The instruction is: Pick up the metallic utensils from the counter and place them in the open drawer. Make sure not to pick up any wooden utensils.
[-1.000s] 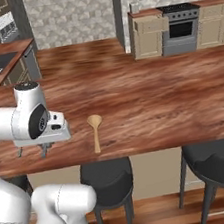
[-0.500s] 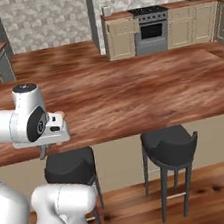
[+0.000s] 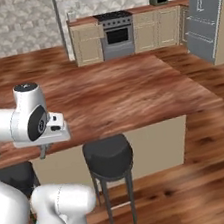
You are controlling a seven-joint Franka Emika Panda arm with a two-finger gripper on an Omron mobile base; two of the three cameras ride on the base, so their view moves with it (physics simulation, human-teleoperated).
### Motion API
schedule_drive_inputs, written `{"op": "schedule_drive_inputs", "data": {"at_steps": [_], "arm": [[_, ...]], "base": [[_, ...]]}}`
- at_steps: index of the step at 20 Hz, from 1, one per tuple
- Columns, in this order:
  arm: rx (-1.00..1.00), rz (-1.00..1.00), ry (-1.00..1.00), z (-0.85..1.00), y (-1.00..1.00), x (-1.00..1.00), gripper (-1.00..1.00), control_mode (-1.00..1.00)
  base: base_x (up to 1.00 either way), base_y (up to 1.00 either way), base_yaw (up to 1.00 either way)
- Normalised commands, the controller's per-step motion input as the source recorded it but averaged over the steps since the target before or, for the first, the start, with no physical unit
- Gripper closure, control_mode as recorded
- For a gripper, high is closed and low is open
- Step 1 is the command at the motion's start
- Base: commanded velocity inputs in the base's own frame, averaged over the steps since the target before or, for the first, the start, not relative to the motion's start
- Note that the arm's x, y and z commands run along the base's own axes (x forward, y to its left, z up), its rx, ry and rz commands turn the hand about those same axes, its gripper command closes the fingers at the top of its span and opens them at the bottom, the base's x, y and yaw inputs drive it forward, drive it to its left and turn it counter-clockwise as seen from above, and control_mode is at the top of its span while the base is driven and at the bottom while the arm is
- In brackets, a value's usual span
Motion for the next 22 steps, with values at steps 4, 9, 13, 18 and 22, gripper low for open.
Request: {"op": "schedule_drive_inputs", "data": {"at_steps": [4,9,13,18,22], "arm": [[0.0,0.0,0.0,0.0,0.0,0.0,1.0,1.0],[0.0,0.0,0.0,0.0,0.0,0.0,1.0,1.0],[0.0,0.0,0.0,0.0,0.0,0.0,1.0,1.0],[0.0,0.0,0.0,0.0,0.0,0.0,1.0,1.0],[0.0,0.0,0.0,0.0,0.0,0.0,1.0,1.0]], "base": [[0.12,-1.0,-0.16],[0.05,-1.0,-0.07],[0.0,-1.0,-0.05],[0.08,-1.0,-0.04],[0.35,-1.0,-0.01]]}}
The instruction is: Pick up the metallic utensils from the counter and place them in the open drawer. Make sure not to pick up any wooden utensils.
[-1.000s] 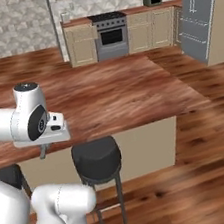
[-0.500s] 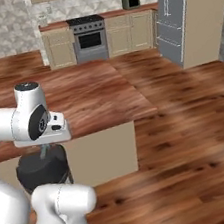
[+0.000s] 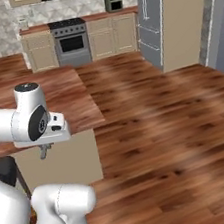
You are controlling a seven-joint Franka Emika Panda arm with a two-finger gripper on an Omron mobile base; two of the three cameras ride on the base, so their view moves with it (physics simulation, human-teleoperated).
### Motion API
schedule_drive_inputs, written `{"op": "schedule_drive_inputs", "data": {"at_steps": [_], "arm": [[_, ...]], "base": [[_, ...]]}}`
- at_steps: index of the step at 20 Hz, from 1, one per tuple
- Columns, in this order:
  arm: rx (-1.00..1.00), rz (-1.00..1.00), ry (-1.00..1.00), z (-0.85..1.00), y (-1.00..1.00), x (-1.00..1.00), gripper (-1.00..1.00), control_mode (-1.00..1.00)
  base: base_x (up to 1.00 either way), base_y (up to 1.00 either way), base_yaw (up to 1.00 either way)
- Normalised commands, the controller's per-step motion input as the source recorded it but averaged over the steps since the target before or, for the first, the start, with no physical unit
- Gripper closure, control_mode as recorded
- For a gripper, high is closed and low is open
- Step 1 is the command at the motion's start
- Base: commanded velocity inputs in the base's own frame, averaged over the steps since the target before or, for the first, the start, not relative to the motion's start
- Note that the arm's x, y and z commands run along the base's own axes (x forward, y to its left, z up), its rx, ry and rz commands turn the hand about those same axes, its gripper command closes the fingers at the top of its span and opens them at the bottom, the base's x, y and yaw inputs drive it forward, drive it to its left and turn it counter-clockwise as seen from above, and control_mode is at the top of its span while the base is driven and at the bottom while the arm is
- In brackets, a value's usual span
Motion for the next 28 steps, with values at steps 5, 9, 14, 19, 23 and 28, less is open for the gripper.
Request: {"op": "schedule_drive_inputs", "data": {"at_steps": [5,9,14,19,23,28], "arm": [[0.0,0.0,0.0,0.0,0.0,0.0,1.0,1.0],[0.0,0.0,0.0,0.0,0.0,0.0,1.0,1.0],[0.0,0.0,0.0,0.0,0.0,0.0,1.0,1.0],[0.0,0.0,0.0,0.0,0.0,0.0,1.0,1.0],[0.0,0.0,0.0,0.0,0.0,0.0,1.0,1.0],[0.0,0.0,0.0,0.0,0.0,0.0,1.0,1.0]], "base": [[0.73,-1.0,0.0],[0.95,-0.99,0.11],[1.0,-0.9,0.25],[1.0,-0.97,0.31],[1.0,-0.96,0.32],[1.0,-0.67,0.22]]}}
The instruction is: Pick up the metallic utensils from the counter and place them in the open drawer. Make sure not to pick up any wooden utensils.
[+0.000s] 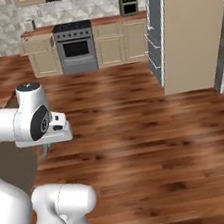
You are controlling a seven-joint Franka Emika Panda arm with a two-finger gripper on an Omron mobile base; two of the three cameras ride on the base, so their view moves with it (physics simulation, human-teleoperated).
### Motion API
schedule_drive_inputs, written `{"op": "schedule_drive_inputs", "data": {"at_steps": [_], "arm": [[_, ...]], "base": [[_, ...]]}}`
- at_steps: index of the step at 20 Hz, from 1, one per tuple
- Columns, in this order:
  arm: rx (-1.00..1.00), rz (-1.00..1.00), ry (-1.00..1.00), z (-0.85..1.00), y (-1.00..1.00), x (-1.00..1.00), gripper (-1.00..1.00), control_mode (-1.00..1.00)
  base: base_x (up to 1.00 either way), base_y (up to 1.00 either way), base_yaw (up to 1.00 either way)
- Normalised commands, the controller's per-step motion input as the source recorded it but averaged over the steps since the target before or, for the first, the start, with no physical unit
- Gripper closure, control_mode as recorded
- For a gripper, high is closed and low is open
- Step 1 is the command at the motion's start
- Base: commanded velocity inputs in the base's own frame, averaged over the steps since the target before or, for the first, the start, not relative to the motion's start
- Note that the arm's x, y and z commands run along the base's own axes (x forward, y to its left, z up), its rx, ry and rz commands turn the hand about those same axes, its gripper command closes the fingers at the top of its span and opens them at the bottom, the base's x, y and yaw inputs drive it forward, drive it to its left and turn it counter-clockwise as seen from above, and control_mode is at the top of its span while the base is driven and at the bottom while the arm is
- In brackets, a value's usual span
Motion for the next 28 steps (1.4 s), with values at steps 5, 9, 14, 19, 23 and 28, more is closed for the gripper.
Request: {"op": "schedule_drive_inputs", "data": {"at_steps": [5,9,14,19,23,28], "arm": [[0.0,0.0,0.0,0.0,0.0,0.0,1.0,1.0],[0.0,0.0,0.0,0.0,0.0,0.0,1.0,1.0],[0.0,0.0,0.0,0.0,0.0,0.0,1.0,1.0],[0.0,0.0,0.0,0.0,0.0,0.0,1.0,1.0],[0.0,0.0,0.0,0.0,0.0,0.0,1.0,1.0],[0.0,0.0,0.0,0.0,0.0,0.0,1.0,1.0]], "base": [[1.0,-0.62,0.2],[1.0,-0.52,0.16],[1.0,-0.37,0.11],[1.0,-0.14,0.02],[1.0,0.0,0.0],[1.0,0.09,0.0]]}}
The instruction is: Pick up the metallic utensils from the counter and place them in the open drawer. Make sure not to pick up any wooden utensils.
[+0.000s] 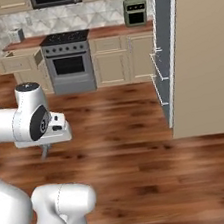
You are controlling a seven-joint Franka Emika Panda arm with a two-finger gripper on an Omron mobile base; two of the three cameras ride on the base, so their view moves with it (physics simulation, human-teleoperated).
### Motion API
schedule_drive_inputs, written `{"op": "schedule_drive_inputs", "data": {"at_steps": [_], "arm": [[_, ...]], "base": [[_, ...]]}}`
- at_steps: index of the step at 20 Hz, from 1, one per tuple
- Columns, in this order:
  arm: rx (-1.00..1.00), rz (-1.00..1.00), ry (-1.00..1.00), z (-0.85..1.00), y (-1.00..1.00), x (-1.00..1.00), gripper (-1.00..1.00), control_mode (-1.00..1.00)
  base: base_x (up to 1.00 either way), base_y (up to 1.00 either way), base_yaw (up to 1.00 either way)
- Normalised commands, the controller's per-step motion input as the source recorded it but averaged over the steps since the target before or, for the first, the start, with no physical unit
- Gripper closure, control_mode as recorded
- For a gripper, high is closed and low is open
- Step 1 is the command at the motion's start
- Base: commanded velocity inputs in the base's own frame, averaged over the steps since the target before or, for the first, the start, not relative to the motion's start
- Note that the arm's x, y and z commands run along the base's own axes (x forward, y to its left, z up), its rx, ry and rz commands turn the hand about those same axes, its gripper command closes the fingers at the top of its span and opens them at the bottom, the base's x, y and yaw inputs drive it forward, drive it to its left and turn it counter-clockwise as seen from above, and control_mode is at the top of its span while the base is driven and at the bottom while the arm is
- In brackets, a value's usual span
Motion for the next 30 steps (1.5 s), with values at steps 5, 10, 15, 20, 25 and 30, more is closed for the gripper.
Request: {"op": "schedule_drive_inputs", "data": {"at_steps": [5,10,15,20,25,30], "arm": [[0.0,0.0,0.0,0.0,0.0,0.0,1.0,1.0],[0.0,0.0,0.0,0.0,0.0,0.0,1.0,1.0],[0.0,0.0,0.0,0.0,0.0,0.0,1.0,1.0],[0.0,0.0,0.0,0.0,0.0,0.0,1.0,1.0],[0.0,0.0,0.0,0.0,0.0,0.0,1.0,1.0],[0.0,0.0,0.0,0.0,0.0,0.0,1.0,1.0]], "base": [[1.0,0.34,0.02],[1.0,0.58,0.07],[1.0,0.89,0.07],[1.0,1.0,0.07],[1.0,1.0,0.06],[1.0,0.93,0.08]]}}
